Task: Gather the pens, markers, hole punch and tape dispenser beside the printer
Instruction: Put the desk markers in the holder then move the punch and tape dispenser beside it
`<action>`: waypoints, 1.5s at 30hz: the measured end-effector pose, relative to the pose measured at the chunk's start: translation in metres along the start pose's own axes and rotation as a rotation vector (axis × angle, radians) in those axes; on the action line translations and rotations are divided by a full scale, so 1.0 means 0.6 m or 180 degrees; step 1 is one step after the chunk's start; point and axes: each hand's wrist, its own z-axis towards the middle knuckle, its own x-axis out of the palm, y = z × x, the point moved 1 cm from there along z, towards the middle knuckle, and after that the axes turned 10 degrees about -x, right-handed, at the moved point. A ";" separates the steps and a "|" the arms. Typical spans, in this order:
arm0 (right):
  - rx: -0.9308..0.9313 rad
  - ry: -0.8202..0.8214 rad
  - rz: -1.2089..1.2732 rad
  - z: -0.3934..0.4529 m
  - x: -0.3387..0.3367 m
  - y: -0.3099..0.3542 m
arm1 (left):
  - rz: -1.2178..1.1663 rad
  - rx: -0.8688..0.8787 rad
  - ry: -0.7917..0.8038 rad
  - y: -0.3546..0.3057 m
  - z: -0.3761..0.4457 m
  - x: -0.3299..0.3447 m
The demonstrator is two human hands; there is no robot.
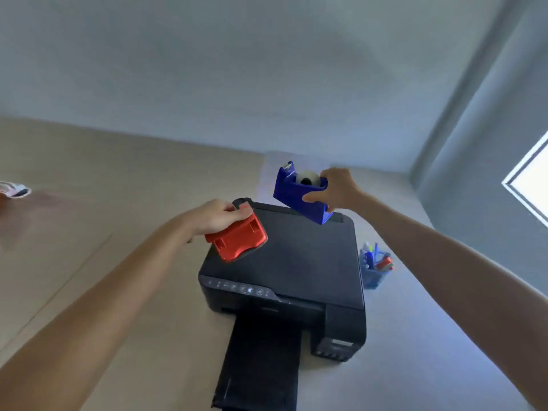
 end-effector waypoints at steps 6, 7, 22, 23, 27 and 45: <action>0.0862 -0.0409 -0.0128 -0.149 -0.118 -0.223 | 0.0179 0.0469 0.0753 -0.198 0.003 0.183; 0.1024 -0.0441 -0.0112 -0.171 -0.127 -0.253 | 0.0235 0.0544 0.0851 -0.224 0.002 0.213; 0.2487 -0.0492 0.0460 -0.360 -0.039 -0.558 | 0.2090 0.0503 0.1755 -0.335 0.110 0.628; 0.2530 -0.0471 0.0489 -0.363 -0.020 -0.567 | 0.2156 0.0462 0.1756 -0.325 0.121 0.641; 0.2644 -0.0448 0.0650 -0.366 0.057 -0.579 | 0.2365 0.0388 0.1562 -0.290 0.158 0.668; 0.2583 -0.0318 0.0516 -0.329 0.166 -0.516 | 0.2478 0.0201 0.1411 -0.271 0.187 0.672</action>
